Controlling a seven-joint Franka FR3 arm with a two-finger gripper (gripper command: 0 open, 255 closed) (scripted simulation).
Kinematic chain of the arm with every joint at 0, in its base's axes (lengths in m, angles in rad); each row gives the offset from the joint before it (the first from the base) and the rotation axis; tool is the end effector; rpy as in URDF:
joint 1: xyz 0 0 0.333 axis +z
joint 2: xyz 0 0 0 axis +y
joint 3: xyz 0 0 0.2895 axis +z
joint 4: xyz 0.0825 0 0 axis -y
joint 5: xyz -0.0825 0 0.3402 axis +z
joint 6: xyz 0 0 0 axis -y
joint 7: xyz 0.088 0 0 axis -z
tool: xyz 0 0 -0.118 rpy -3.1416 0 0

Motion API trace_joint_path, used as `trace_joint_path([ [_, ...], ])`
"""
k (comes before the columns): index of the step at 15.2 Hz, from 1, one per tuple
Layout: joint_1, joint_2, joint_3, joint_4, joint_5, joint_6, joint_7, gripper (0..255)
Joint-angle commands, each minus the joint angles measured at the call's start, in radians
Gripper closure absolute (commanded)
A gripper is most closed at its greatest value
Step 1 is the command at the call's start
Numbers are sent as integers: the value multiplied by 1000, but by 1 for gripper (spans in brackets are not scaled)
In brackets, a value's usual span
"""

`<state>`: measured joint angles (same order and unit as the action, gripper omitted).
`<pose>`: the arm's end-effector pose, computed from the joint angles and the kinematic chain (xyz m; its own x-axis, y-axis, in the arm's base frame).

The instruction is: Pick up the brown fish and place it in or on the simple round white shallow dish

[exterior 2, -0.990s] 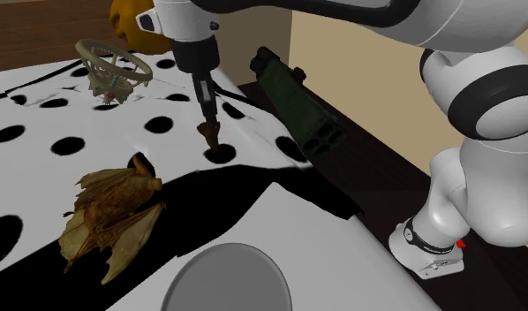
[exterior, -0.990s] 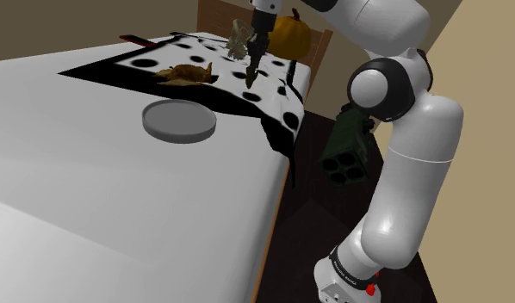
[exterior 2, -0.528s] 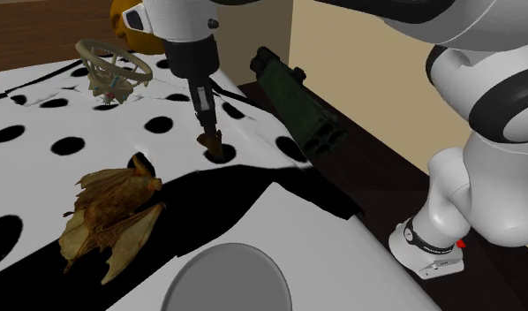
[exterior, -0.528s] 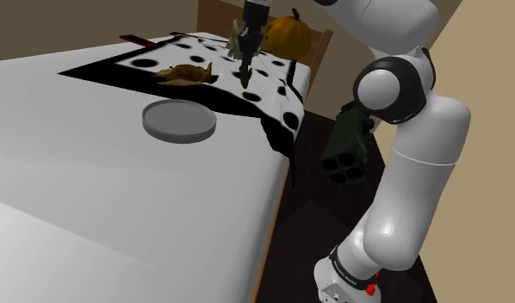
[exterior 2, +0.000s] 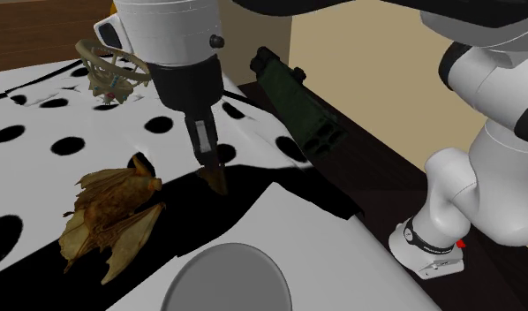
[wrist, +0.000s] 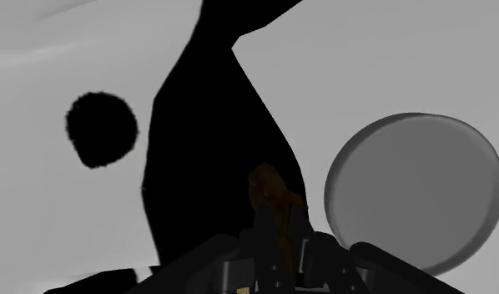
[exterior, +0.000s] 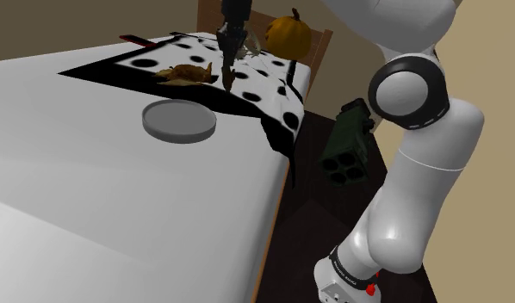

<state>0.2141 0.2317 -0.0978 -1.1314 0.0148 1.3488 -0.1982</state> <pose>0.5437 0.0736 0.6279 0.9491 0.3146 -0.0146 0.3147 -0.9492 0.0052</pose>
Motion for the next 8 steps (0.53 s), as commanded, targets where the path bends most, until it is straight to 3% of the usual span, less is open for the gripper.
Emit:
trace_joint_path([
  [1, 34, -7, 19, -18, -5, 10, 53, 255],
  [8, 139, 25, 79, 37, -15, -13, 214, 255],
])
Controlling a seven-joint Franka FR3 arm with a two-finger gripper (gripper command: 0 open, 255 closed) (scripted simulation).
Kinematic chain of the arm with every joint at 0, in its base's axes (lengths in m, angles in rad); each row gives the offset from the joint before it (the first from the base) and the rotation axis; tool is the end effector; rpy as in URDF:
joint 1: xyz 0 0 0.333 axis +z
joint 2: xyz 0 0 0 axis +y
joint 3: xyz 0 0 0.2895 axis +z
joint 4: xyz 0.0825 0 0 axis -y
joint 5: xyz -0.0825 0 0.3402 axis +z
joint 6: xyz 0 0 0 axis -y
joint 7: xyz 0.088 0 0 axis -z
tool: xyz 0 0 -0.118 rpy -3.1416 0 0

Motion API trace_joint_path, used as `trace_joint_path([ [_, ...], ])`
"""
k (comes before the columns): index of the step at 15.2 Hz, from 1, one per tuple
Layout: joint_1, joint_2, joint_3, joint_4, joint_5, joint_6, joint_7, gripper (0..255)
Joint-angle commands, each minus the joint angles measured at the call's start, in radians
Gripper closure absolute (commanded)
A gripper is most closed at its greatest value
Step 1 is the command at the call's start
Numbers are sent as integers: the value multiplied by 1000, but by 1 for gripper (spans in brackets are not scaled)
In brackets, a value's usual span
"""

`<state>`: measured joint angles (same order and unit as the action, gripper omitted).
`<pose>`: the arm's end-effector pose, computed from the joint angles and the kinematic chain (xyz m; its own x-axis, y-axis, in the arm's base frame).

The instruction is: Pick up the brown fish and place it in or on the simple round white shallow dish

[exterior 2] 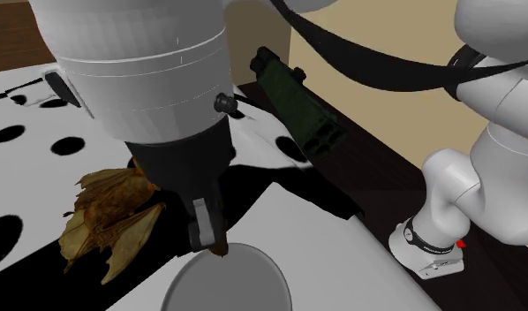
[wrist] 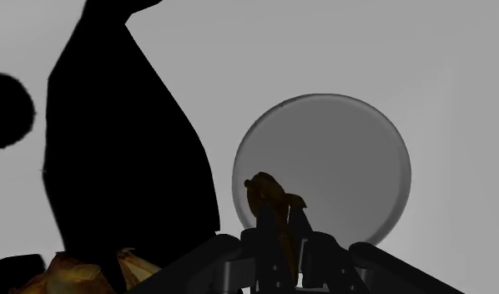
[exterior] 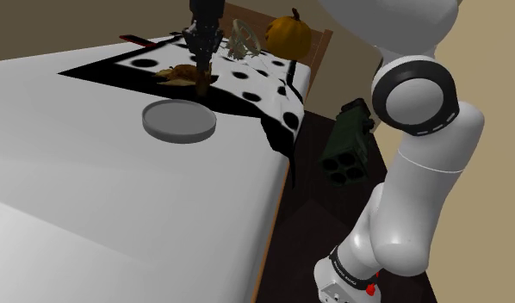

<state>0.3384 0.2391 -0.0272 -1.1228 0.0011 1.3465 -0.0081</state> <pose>0.5234 0.1709 0.6267 0.9491 0.3147 -0.0154 0.3148 -0.9491 0.0052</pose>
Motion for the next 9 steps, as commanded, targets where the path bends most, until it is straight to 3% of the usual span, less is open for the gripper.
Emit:
trace_joint_path([
  [1, 30, 28, 16, 44, -3, -17, 46, 255],
  [4, 71, 63, 37, 100, -8, -37, 106, 255],
  [9, 70, 9, 37, -52, -7, 61, 106, 255],
])
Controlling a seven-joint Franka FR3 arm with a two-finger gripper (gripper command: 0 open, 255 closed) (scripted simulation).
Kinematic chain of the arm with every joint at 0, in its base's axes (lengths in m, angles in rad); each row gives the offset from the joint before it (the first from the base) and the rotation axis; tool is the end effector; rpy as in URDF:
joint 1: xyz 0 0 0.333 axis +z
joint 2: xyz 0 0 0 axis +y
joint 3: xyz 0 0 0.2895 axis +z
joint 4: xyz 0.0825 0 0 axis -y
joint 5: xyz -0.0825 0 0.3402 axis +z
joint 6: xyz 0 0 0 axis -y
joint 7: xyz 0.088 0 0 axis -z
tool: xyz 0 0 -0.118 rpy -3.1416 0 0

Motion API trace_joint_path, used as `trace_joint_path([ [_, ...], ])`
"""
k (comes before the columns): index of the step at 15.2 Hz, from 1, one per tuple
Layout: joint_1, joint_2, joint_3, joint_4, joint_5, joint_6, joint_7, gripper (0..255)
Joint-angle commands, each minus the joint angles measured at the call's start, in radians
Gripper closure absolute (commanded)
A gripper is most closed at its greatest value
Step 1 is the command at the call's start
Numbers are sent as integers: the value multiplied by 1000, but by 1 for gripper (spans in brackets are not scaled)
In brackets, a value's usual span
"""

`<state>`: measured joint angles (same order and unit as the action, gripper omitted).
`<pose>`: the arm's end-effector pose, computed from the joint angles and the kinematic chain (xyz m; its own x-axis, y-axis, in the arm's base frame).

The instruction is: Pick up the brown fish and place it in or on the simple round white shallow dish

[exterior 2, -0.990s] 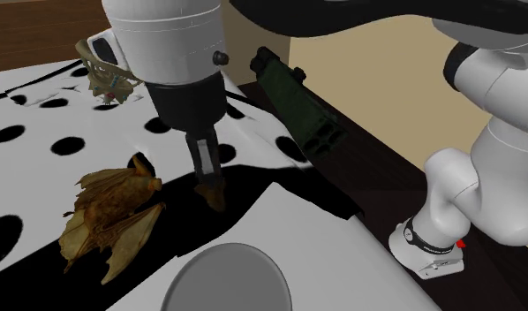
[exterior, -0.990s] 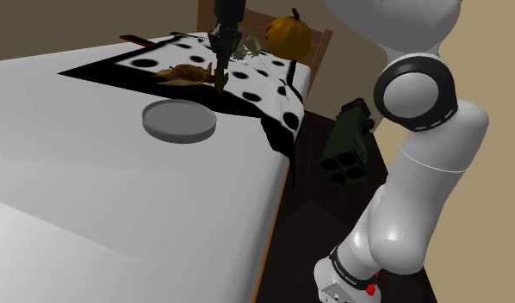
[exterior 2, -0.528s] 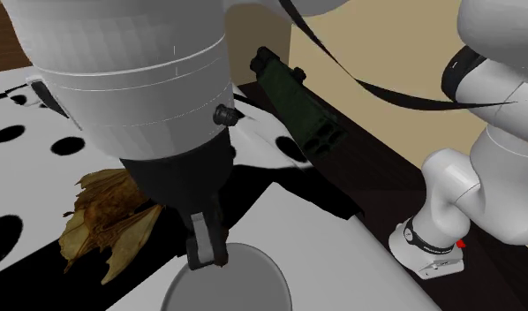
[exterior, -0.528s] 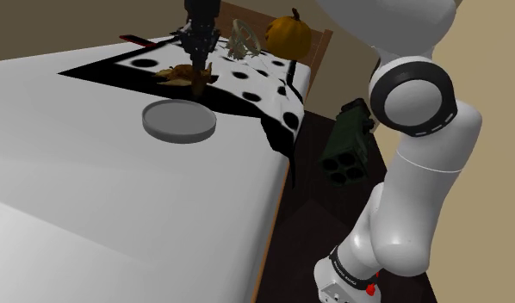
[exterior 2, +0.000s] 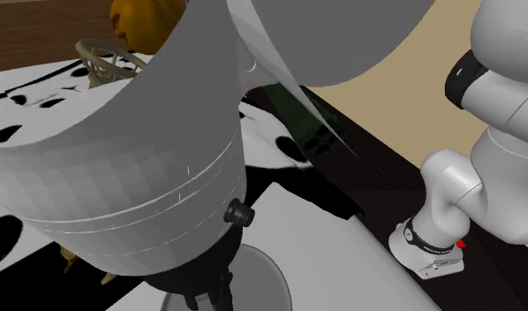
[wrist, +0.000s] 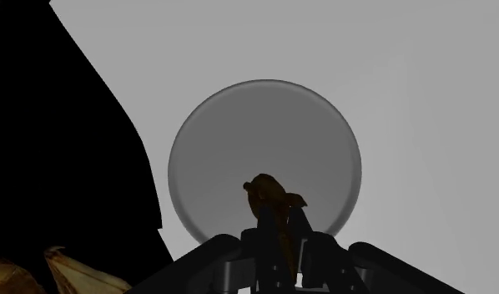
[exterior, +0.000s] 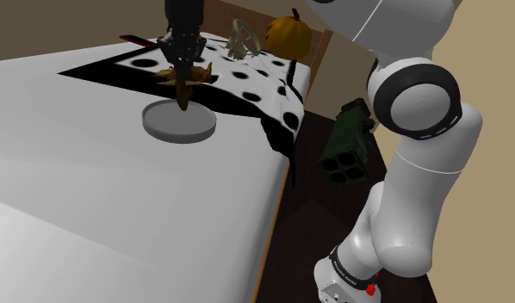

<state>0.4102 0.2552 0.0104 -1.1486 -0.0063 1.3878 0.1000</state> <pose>0.5126 0.2274 0.6108 0.9494 0.3137 -0.0155 0.3138 -0.9495 0.0052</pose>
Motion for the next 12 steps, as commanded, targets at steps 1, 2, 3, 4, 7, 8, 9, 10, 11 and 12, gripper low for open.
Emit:
trace_joint_path([
  [1, -2, -16, -1, -53, 0, 38, -2, 255],
  [2, -2, -24, -1, -78, 0, 55, -2, 255],
  [3, -2, -31, -1, -102, 0, 72, -2, 255],
  [4, -2, -37, -1, -126, 1, 89, -2, 255],
  [7, -2, -54, -1, -191, 1, 137, -2, 255],
  [8, -2, -59, -1, -212, 1, 153, -2, 255],
  [9, -2, -64, -1, -232, 1, 168, -2, 255],
  [10, -2, -69, -1, -255, 1, 187, -2, 255],
  [11, -2, -69, -1, -255, 1, 187, -2, 255],
  [12, -2, -69, -1, -255, 1, 187, -2, 255],
])
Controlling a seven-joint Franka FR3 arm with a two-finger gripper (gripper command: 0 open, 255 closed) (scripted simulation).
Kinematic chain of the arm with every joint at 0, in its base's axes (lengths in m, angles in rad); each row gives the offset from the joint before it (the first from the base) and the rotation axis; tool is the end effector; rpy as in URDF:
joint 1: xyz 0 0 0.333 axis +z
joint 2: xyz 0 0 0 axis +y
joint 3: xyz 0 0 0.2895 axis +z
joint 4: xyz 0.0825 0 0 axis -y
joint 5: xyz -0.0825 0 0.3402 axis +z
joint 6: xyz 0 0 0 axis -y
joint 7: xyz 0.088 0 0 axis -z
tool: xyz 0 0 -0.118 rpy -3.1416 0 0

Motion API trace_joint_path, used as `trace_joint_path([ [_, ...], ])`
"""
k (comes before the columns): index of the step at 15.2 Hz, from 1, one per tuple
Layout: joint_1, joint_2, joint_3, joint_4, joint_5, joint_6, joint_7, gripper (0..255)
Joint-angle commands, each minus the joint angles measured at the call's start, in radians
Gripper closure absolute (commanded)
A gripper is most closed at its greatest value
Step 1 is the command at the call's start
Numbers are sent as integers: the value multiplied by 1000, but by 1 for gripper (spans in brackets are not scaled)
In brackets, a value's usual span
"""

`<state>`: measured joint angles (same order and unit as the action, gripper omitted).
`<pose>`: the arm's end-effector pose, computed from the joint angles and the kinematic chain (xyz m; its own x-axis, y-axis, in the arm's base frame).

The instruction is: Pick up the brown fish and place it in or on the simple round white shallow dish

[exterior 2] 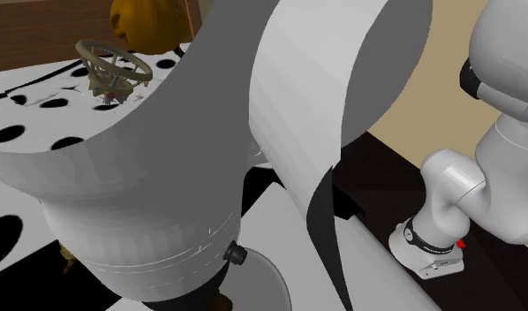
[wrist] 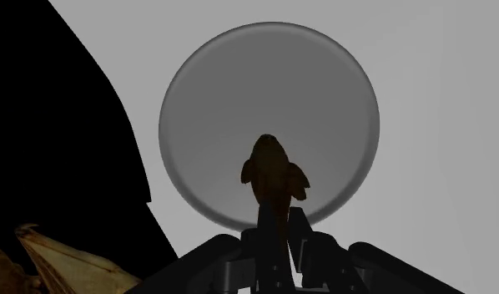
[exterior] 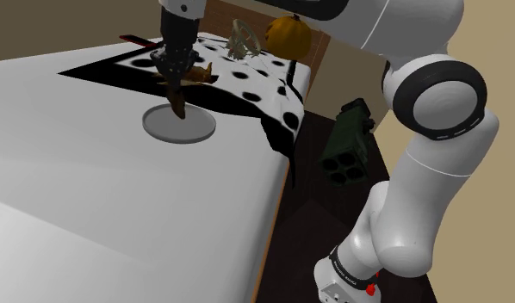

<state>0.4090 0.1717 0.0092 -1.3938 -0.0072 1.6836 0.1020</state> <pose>0.5230 0.2311 0.5816 0.9439 0.3086 0.1178 0.3115 -0.9502 -0.0064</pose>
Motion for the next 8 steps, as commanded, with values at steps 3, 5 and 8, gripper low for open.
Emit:
trace_joint_path([
  [3, -1, 15, 0, -10, 2, -109, -4, 255],
  [5, -1, 15, 0, -10, 2, -109, -4, 255],
  [8, -4, -1, -3, -34, 3, -101, -11, 0],
])
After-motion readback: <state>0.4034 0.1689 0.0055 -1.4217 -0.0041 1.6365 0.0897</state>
